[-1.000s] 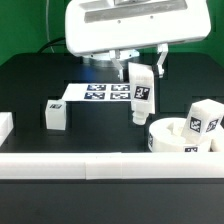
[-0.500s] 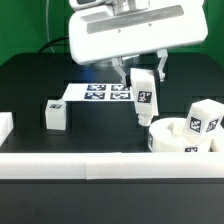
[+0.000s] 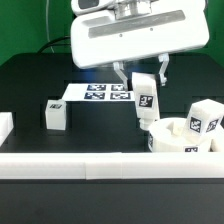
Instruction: Assemble stool
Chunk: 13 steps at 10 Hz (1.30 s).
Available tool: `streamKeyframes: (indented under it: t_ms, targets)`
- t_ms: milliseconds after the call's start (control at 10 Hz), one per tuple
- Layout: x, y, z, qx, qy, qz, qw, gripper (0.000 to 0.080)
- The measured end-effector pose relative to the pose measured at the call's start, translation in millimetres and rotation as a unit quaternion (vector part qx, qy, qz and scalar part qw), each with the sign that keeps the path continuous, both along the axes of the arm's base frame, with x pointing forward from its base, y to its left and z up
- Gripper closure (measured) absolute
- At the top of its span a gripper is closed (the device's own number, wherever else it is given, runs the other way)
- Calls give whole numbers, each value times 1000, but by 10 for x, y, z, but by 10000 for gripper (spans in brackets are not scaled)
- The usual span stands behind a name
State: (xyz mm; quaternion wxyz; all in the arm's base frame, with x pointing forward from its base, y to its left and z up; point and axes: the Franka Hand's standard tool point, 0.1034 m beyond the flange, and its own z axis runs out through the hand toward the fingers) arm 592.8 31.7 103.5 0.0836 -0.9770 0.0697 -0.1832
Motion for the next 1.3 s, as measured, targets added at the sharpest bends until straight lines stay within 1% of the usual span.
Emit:
streamKeyframes:
  t_ms: [200,400,600,900,1100,1300]
  targets:
    - [21,88,12,4,-1,1,1000,474]
    - [20,103,1,4,-1,3,1000,474]
    - [16,110,-42,4,-1,2,1000,474]
    - [95,123,-60,5,-6,1,1000,474]
    - [90,128,-119,6,-2,1,1000,474]
    - [42,128,-182,4,0,0,1000,474]
